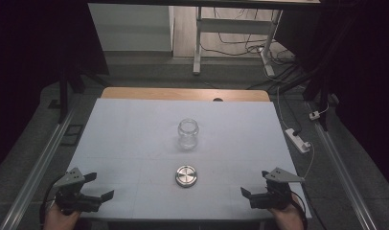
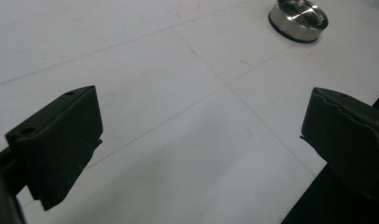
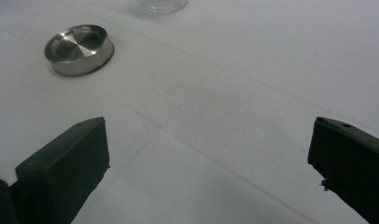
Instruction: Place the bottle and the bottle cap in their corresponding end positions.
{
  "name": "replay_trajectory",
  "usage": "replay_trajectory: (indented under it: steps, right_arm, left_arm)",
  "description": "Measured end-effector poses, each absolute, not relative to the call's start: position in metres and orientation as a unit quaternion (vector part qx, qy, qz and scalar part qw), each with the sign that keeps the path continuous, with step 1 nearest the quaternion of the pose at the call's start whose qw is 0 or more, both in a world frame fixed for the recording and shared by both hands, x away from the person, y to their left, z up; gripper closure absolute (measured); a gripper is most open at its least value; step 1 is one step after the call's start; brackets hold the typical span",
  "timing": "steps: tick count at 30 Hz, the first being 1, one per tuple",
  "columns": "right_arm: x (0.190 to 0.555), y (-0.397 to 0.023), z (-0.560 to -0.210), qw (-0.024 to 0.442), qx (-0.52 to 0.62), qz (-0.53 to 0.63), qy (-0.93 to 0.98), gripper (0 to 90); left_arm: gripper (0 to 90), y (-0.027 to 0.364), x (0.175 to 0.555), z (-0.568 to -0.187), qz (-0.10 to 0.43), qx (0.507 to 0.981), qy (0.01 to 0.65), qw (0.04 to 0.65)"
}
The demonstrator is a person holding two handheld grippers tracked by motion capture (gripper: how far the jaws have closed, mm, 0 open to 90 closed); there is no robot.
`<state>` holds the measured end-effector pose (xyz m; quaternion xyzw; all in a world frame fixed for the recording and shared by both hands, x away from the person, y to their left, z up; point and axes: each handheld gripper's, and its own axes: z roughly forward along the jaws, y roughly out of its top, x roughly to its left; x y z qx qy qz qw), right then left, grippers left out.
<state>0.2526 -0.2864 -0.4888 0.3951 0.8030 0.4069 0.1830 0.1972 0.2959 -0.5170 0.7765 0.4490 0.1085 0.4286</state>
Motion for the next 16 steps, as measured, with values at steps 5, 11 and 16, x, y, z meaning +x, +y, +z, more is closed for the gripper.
replay_trajectory:
  steps: [5, 11, 16]
  right_arm:
    - [0.244, -0.297, -0.493, 0.175, 0.417, 0.401, 0.797, 0.0]
    - [0.237, -0.302, -0.494, 0.169, 0.432, 0.401, 0.79, 0.0]
    - [0.237, -0.303, -0.494, 0.171, 0.436, 0.398, 0.789, 0.0]
  left_arm:
    - [0.0, 0.298, 0.193, -0.521, 0.122, 0.782, 0.459, 0.404]
    - [0.0, 0.301, 0.19, -0.524, 0.123, 0.778, 0.469, 0.399]
    - [0.0, 0.302, 0.192, -0.525, 0.11, 0.777, 0.473, 0.399]
